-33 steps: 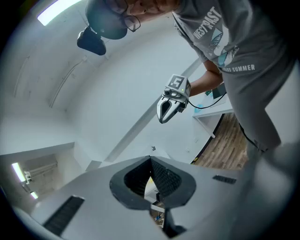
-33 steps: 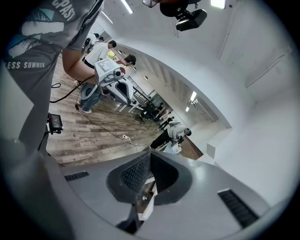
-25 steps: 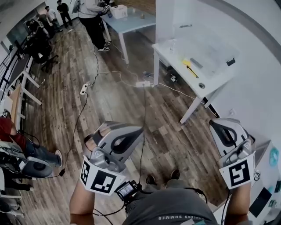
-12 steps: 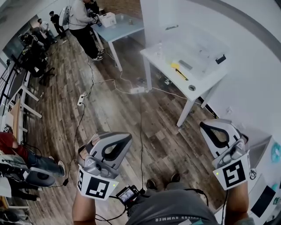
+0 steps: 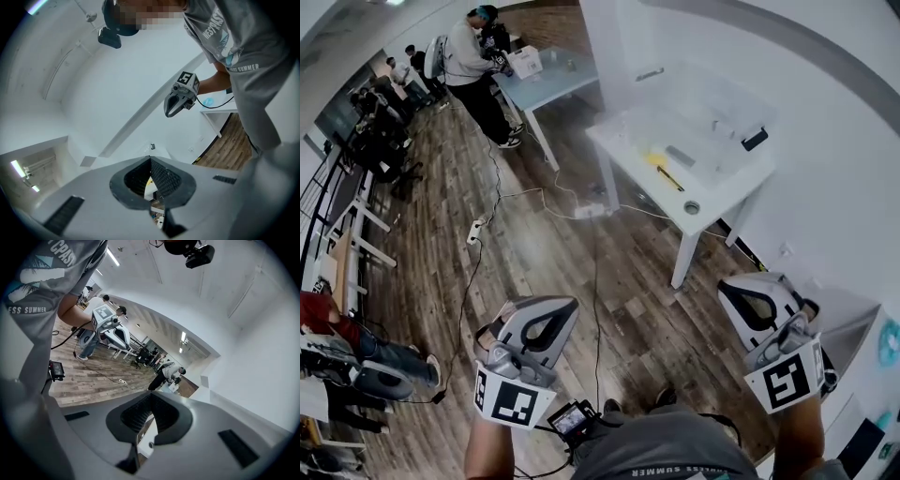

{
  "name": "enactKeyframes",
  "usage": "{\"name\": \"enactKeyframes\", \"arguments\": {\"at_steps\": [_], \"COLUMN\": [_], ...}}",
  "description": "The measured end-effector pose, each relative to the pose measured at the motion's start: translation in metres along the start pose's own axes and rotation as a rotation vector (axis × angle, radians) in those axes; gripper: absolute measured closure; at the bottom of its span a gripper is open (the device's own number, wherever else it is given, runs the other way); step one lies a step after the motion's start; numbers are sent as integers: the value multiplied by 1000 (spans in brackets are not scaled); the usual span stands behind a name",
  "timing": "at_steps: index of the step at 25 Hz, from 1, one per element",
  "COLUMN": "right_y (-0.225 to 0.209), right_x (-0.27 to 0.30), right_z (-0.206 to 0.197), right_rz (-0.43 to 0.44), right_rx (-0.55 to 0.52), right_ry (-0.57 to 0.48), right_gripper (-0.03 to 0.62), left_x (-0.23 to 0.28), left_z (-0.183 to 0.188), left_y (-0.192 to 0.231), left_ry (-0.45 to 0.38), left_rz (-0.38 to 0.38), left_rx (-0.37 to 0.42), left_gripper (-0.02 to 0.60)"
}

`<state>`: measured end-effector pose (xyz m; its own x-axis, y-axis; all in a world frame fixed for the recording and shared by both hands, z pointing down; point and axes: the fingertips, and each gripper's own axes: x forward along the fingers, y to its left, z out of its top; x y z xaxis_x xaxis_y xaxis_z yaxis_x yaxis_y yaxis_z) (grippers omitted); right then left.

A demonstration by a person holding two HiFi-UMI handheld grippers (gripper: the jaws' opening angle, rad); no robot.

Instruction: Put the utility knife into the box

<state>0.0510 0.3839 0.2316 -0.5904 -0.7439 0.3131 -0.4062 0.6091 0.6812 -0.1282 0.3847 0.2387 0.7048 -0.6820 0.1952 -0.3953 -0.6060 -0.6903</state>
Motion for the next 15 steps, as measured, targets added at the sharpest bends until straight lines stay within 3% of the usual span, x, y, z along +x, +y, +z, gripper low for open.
{"name": "enactKeyframes", "arguments": {"at_steps": [7, 15], "right_y": [-12, -23], "right_x": [2, 34], "right_z": [-6, -15], "right_rz": [27, 25], "right_rx": [8, -1], "right_ry": [-34, 14], "right_gripper": [586, 586], "left_x": [16, 34], "left_z": [19, -11], "left_y": [-4, 25], "left_ry": [11, -16], "left_rz": [-13, 8], "left_rx": [10, 19], "left_gripper": [571, 571]}}
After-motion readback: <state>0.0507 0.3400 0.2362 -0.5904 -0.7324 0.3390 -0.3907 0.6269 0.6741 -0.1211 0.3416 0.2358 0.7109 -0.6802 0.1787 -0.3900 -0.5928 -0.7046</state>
